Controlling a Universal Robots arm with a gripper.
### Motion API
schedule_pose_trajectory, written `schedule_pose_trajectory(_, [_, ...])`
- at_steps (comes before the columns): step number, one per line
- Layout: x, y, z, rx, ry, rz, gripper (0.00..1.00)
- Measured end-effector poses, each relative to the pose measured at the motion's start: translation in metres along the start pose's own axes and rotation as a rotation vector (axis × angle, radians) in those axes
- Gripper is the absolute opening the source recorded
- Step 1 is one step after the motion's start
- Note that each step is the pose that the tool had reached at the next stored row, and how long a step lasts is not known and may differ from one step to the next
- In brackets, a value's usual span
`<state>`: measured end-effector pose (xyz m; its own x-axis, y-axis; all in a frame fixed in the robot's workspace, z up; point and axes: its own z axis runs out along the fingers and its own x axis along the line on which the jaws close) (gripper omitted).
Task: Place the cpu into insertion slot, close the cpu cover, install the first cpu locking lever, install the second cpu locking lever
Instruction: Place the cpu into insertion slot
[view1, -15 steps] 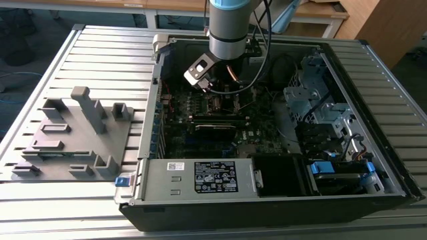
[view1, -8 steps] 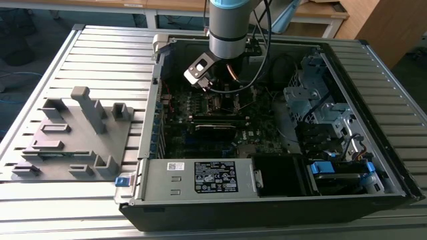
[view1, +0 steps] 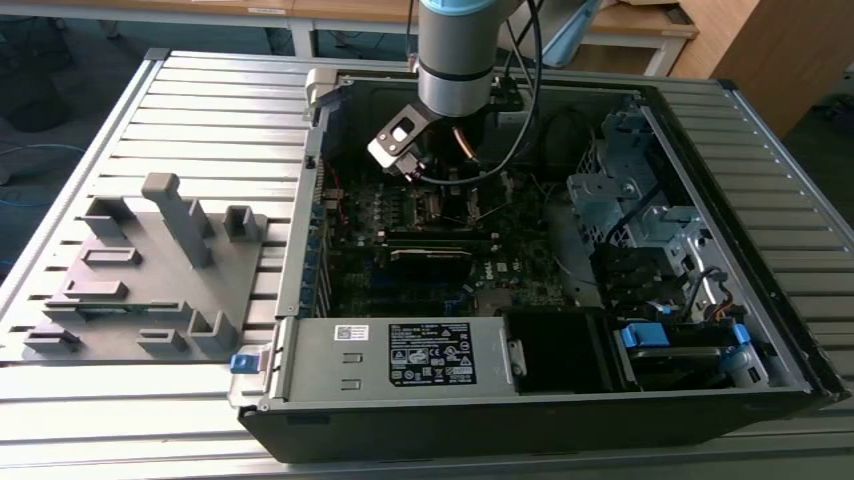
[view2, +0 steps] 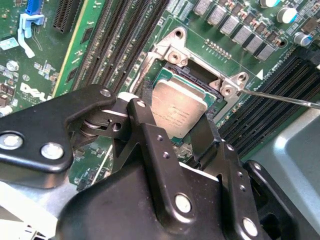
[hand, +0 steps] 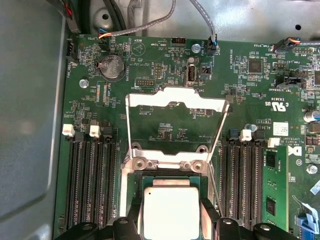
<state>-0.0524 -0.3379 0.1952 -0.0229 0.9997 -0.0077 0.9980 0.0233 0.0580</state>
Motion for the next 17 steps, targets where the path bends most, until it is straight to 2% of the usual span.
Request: schedule_pose_trajectory(17, [0.0017,-0.0008,0.0018,-0.0002,0.002,0.0,0.54])
